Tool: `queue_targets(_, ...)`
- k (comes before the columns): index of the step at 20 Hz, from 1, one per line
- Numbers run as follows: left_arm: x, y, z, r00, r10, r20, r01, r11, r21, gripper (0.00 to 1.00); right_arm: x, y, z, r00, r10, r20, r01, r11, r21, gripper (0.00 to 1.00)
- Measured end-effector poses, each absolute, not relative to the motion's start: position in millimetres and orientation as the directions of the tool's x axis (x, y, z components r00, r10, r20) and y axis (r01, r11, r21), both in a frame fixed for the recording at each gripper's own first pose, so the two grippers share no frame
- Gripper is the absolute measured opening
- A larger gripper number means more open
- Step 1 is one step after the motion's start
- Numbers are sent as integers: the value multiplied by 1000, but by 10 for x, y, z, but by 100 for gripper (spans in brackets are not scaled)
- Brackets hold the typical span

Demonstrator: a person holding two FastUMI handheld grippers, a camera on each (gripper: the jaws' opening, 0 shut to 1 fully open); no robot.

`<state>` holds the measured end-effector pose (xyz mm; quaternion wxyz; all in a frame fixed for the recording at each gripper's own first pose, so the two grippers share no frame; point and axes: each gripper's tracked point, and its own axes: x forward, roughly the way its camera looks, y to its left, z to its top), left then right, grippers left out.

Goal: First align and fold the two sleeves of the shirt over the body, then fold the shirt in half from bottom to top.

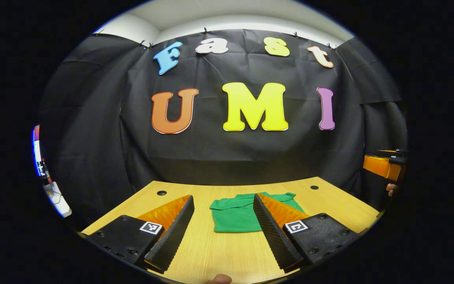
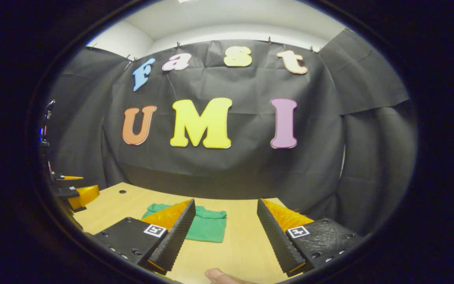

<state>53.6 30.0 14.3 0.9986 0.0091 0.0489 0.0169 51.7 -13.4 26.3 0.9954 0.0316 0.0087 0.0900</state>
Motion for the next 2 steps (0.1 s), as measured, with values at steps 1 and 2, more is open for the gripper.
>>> queue_targets(1, 360, 293, 139, 995, 28, -99, -26, 999, 23, 97, 270, -207, 273, 986, 165, 4, -165, 985, 51, 94)
queue_targets(2, 178, 302, 150, 995, 31, -95, -27, 999, 36, 97, 84, -275, 263, 988, 156, 11, -157, 987, 47, 95)
